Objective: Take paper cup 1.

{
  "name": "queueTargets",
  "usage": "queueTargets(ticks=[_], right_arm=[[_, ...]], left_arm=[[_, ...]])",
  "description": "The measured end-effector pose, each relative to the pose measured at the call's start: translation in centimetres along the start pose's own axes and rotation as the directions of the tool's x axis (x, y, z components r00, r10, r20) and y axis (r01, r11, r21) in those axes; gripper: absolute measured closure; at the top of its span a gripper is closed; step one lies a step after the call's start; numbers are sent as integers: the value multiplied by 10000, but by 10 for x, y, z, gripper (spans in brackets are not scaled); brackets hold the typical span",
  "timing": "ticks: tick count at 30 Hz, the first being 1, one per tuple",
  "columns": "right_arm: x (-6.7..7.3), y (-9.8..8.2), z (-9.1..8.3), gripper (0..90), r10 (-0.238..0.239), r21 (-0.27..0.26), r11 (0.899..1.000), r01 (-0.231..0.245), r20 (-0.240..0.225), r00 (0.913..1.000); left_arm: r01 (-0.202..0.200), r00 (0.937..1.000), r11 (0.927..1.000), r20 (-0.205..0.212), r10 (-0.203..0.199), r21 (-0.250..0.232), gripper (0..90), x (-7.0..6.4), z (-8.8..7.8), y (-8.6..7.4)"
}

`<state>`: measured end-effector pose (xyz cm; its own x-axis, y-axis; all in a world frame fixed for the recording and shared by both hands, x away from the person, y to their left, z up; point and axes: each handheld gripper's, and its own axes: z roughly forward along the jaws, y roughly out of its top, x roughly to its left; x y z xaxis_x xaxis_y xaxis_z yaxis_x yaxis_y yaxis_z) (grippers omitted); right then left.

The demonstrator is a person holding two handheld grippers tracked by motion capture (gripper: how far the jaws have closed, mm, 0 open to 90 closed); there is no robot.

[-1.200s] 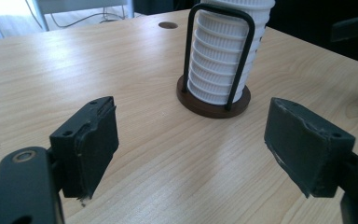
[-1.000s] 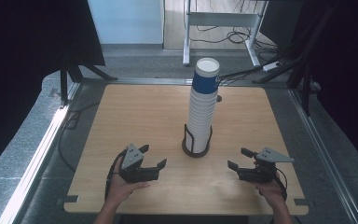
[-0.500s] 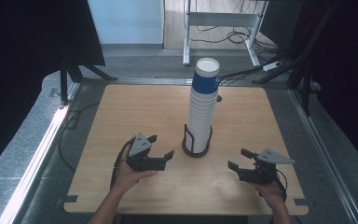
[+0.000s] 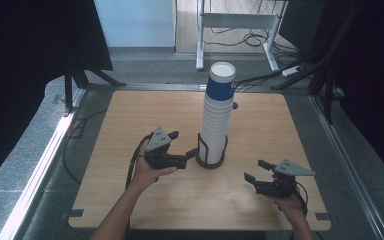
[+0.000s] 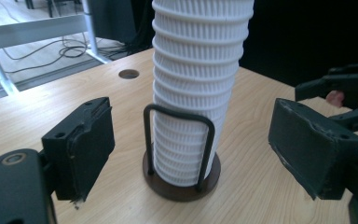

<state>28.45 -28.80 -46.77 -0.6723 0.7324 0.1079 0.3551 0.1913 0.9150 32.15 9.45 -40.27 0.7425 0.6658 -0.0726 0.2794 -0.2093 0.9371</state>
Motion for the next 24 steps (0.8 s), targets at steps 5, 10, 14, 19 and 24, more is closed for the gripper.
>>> queueTargets(ticks=[5,10,14,19,24], right_arm=[[-2,-1,1,225,-3,107,9999,2,92,10000],[-1,-1,1,225,-81,104,9999,80,55,10000],[-1,-1,1,228,-55,115,9999,54,74,10000],[-1,-3,2,229,-128,116,9999,128,-47,9999],[2,-3,4,228,-211,159,9996,213,-119,9997]], left_arm=[[-18,9998,9999,220,15,156,146,2,9,9],[-8,9965,10000,838,5,38,146,5,17,16],[-174,9969,9998,769,170,42,146,4,24,22],[-255,9965,9996,795,242,154,143,3,36,28],[-222,9966,9996,799,209,159,130,6,44,33]])
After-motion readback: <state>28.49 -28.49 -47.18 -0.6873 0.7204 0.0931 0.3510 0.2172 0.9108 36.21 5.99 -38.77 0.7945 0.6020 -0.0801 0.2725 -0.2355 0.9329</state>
